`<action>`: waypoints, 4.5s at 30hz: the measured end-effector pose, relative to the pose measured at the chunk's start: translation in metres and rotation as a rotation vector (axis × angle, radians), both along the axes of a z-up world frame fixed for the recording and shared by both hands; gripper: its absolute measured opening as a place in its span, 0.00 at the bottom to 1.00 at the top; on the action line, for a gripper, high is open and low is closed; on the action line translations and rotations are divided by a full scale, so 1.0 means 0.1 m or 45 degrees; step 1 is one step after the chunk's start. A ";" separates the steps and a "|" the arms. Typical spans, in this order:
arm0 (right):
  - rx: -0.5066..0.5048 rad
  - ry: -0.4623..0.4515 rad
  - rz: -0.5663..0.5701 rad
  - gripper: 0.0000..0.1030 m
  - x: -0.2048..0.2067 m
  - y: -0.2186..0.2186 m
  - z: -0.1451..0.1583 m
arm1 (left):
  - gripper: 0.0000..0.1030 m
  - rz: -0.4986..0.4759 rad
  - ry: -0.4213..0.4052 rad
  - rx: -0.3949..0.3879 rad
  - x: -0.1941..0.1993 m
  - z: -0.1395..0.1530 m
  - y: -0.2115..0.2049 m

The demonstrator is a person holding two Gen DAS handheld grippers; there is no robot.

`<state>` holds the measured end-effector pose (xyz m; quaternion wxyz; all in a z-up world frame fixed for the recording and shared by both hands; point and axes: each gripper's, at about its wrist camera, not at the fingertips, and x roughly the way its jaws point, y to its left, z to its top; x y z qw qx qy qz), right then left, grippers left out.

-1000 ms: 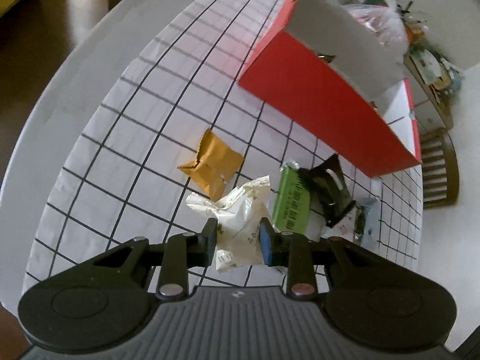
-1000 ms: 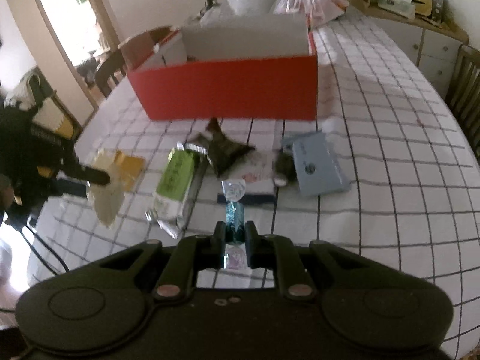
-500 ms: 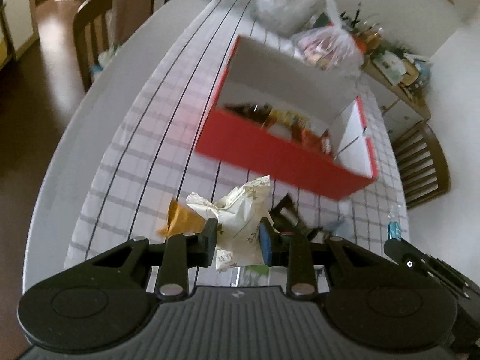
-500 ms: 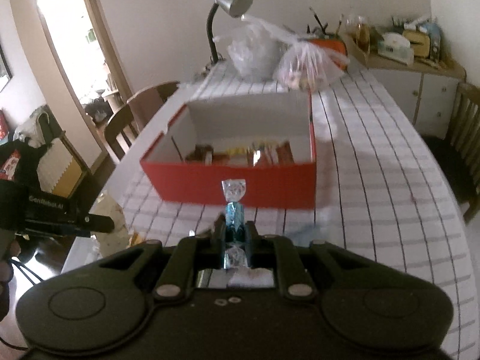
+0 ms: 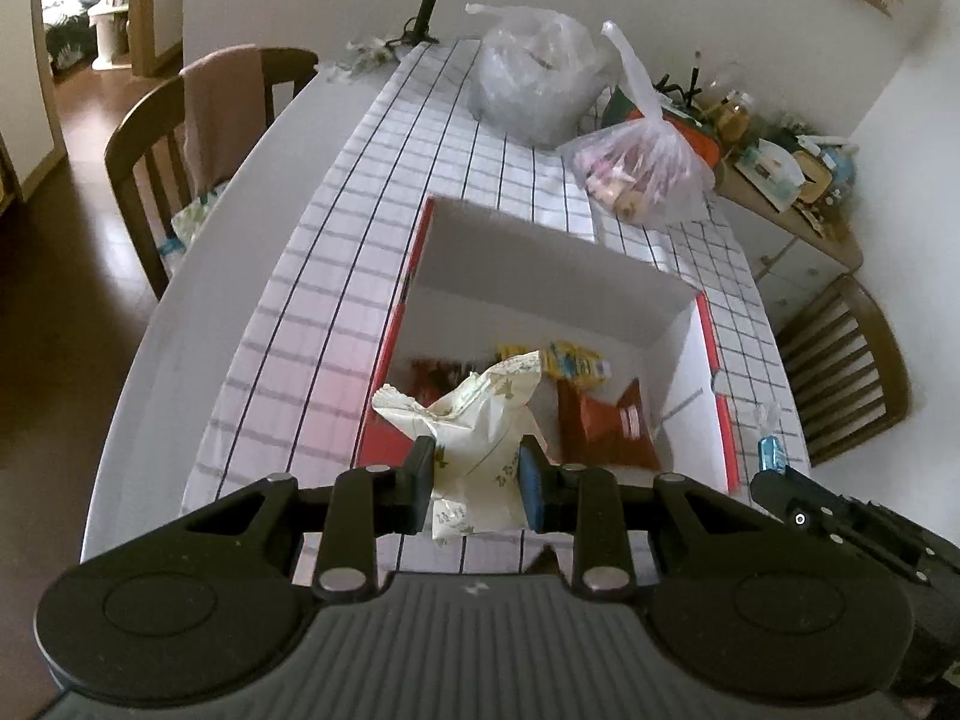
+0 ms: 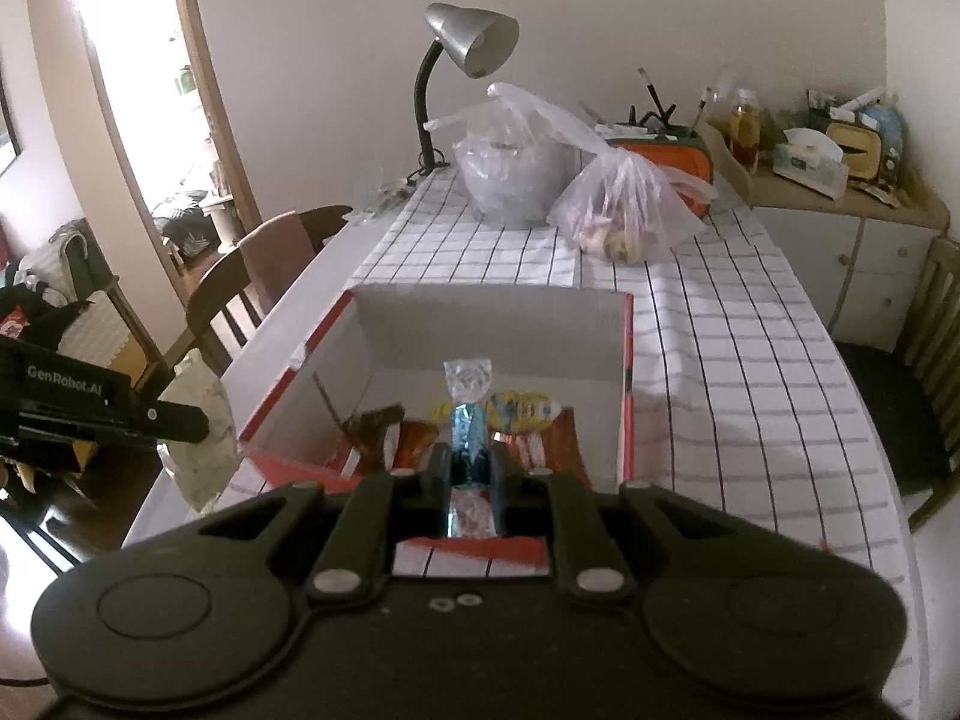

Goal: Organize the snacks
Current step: 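Carry the pastry pack and candy stick over the red box and lower them, then open both tools and withdraw them from the box, then move both tools back over the remaining snacks on the table, then grasp the gold square pack with the left tool while the right grasps the light blue pack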

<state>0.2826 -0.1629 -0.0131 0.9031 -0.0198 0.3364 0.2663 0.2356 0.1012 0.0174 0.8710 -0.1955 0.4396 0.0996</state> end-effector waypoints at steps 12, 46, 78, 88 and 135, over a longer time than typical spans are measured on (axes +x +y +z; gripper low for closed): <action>-0.079 0.086 0.001 0.10 0.83 0.27 -0.30 | 0.28 -0.030 0.104 0.107 0.83 -0.21 0.04; -0.237 0.255 0.070 0.23 1.42 0.51 -0.84 | 0.28 -0.071 0.272 0.171 1.52 -0.71 0.06; -0.040 0.044 0.034 0.92 0.19 0.00 0.03 | 0.83 -0.172 -0.081 0.126 0.06 0.08 -0.09; -0.019 0.036 -0.004 0.99 -0.14 -0.23 -0.03 | 0.97 -0.204 -0.116 0.121 -0.35 0.03 -0.14; -0.195 0.353 0.007 0.69 0.11 -0.51 -1.44 | 0.69 -0.211 0.364 0.154 -0.55 -1.67 -0.01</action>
